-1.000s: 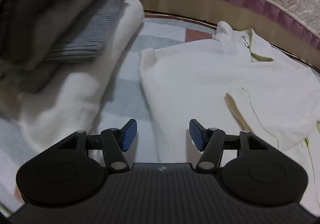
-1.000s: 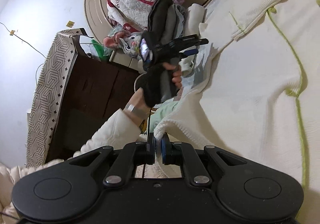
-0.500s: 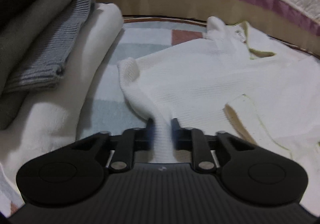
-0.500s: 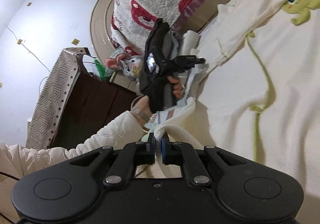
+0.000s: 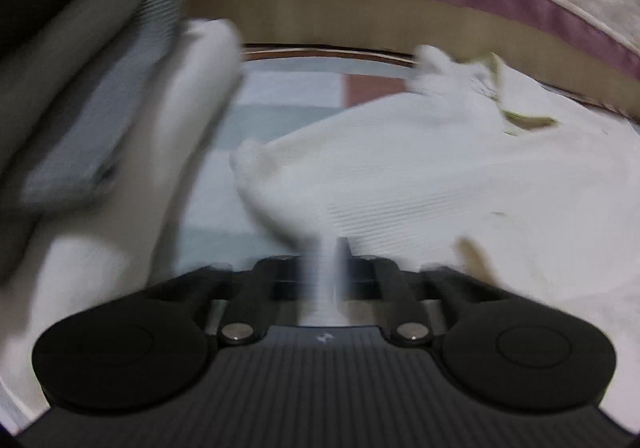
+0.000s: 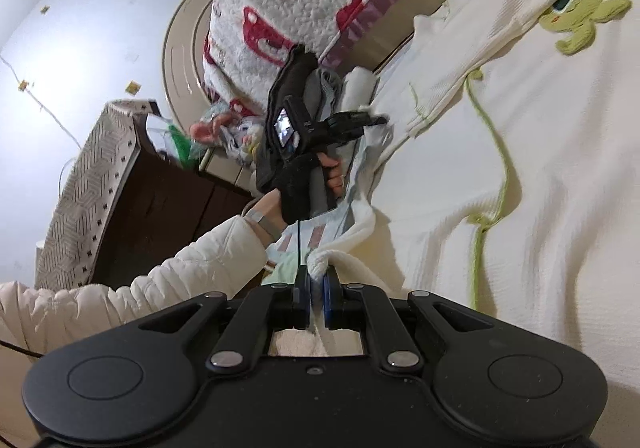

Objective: Fold clothes

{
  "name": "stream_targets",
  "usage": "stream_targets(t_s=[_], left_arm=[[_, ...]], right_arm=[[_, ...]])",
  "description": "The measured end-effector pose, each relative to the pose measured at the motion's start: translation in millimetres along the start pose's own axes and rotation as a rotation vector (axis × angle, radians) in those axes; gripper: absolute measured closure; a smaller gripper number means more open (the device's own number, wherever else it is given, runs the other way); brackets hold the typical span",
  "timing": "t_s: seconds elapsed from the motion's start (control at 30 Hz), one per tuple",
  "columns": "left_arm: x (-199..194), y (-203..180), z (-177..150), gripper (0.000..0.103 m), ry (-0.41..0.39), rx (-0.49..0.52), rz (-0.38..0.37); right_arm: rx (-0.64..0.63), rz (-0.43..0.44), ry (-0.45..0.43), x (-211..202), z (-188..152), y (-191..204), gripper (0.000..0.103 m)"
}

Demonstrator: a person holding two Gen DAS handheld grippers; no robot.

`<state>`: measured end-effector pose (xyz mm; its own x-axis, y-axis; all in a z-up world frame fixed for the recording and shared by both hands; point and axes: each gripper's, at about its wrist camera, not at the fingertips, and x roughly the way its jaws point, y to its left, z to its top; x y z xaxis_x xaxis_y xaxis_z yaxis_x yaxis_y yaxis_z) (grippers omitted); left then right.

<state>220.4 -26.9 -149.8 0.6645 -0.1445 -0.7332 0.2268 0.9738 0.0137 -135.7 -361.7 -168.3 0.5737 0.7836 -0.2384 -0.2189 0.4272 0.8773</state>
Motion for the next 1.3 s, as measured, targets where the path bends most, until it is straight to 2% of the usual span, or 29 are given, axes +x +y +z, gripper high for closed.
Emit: stream_targets(t_s=[0.07, 0.17, 0.3, 0.43, 0.5, 0.6, 0.7, 0.87, 1.03, 1.13, 1.23, 1.3], left_arm=[[-13.8, -14.9, 18.0, 0.095, -0.032, 0.046, 0.003], [-39.8, -38.1, 54.2, 0.095, -0.108, 0.068, -0.031], [-58.1, -98.1, 101.6, 0.096, -0.175, 0.143, -0.090], [-54.5, -175.1, 129.8, 0.096, -0.207, 0.225, -0.139], [-40.4, -215.5, 128.4, 0.096, -0.197, 0.256, -0.159], [-19.3, -276.1, 126.1, 0.096, -0.181, 0.303, -0.191], [0.0, -332.5, 122.6, 0.096, -0.168, 0.351, -0.218], [19.5, -386.6, 105.2, 0.096, -0.148, 0.418, -0.222], [33.5, -408.0, 92.0, 0.095, -0.114, 0.440, -0.226], [21.2, -410.5, 88.9, 0.097, -0.147, 0.455, -0.299], [10.5, -418.8, 91.1, 0.097, -0.169, 0.502, -0.290], [9.7, -417.6, 96.0, 0.095, -0.169, 0.474, -0.287]], right_arm=[[0.006, -0.005, -0.043, -10.7, 2.5, 0.0, 0.094], [0.023, 0.003, -0.131, -37.3, 4.6, -0.6, 0.094], [0.054, -0.026, -0.275, -84.1, 2.0, -3.7, 0.095], [0.023, -0.176, -0.441, -134.5, -20.2, -4.4, 0.095], [0.011, -0.258, -0.511, -154.9, -33.5, -6.7, 0.095], [0.064, -0.328, -0.574, -177.0, -49.2, -20.5, 0.095], [0.096, -0.384, -0.614, -193.1, -61.1, -29.2, 0.095], [0.131, -0.460, -0.666, -213.0, -71.3, -41.7, 0.095], [0.144, -0.539, -0.648, -211.0, -71.3, -54.2, 0.095], [0.147, -0.520, -0.670, -216.7, -73.7, -49.1, 0.095], [0.122, -0.557, -0.640, -222.2, -75.7, -37.8, 0.095], [0.140, -0.591, -0.623, -225.0, -78.1, -38.9, 0.095]])
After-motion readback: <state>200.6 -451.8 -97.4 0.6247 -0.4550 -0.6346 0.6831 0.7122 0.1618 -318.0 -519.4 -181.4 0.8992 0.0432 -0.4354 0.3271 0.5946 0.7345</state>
